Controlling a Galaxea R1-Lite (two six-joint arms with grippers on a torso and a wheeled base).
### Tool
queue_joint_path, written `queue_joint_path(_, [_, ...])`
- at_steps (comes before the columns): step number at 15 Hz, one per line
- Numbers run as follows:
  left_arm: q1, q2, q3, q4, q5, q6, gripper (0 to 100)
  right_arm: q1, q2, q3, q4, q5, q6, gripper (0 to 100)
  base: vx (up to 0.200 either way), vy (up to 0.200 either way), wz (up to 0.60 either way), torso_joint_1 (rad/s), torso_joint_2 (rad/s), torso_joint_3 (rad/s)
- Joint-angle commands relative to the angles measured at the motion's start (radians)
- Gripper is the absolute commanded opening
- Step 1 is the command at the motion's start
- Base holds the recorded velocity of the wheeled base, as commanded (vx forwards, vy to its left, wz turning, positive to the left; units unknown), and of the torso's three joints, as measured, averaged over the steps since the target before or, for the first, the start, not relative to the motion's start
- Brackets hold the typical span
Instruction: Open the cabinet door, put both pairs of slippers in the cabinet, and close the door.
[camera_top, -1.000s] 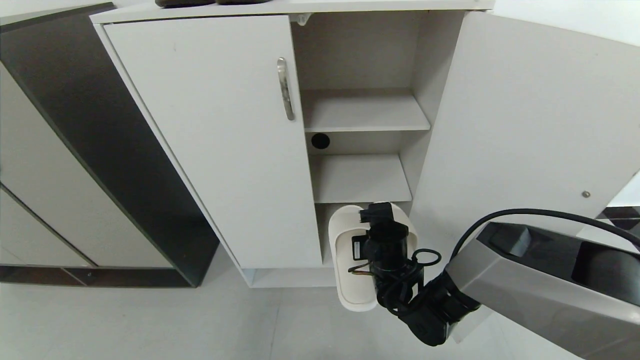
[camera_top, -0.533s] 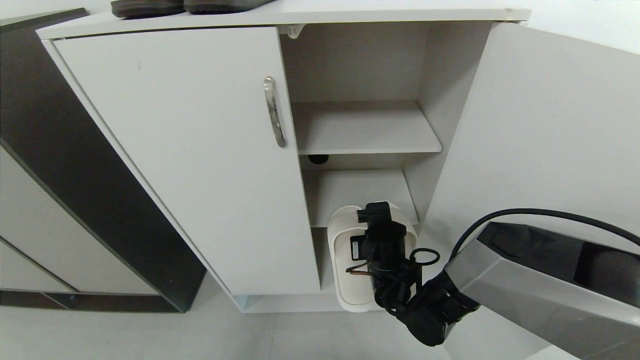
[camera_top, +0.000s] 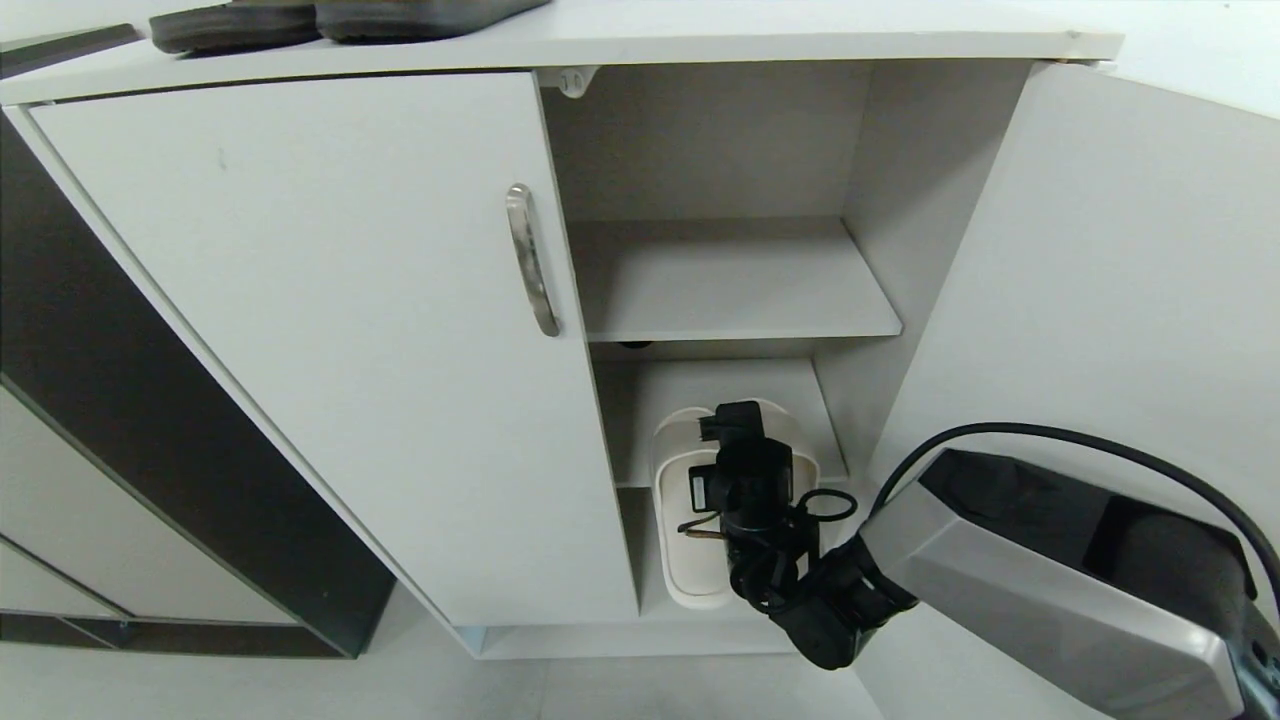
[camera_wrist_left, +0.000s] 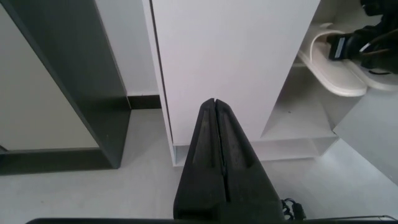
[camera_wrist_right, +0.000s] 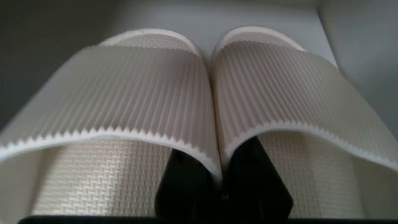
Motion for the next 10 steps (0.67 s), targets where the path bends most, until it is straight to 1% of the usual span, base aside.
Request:
queue_joint_path(1, [0.0,0.001,0.0,0.0,0.0,0.0,0,-0.018,0.041,-0.033,0.008,0.0,0.003,0,0.0,0.0,0.0,0.0,0.0,0.0])
queue_joint_path(4, [0.0,0.001,0.0,0.0,0.0,0.0,0,-0.051,0.061,-0.086,0.02,0.0,0.003,0,0.0,0.0,0.0,0.0,0.0,0.0])
queue_joint_path(6, [0.0,0.001,0.0,0.002,0.0,0.0,0,-0.067,0.061,-0.122,0.069,0.002,0.003,0,0.0,0.0,0.0,0.0,0.0,0.0])
queue_joint_path(10, [0.0,0.001,0.0,0.0,0.0,-0.002,0,-0.083,0.082,-0.174,0.106,0.003,0.021,0,0.0,0.0,0.0,0.0,0.0,0.0])
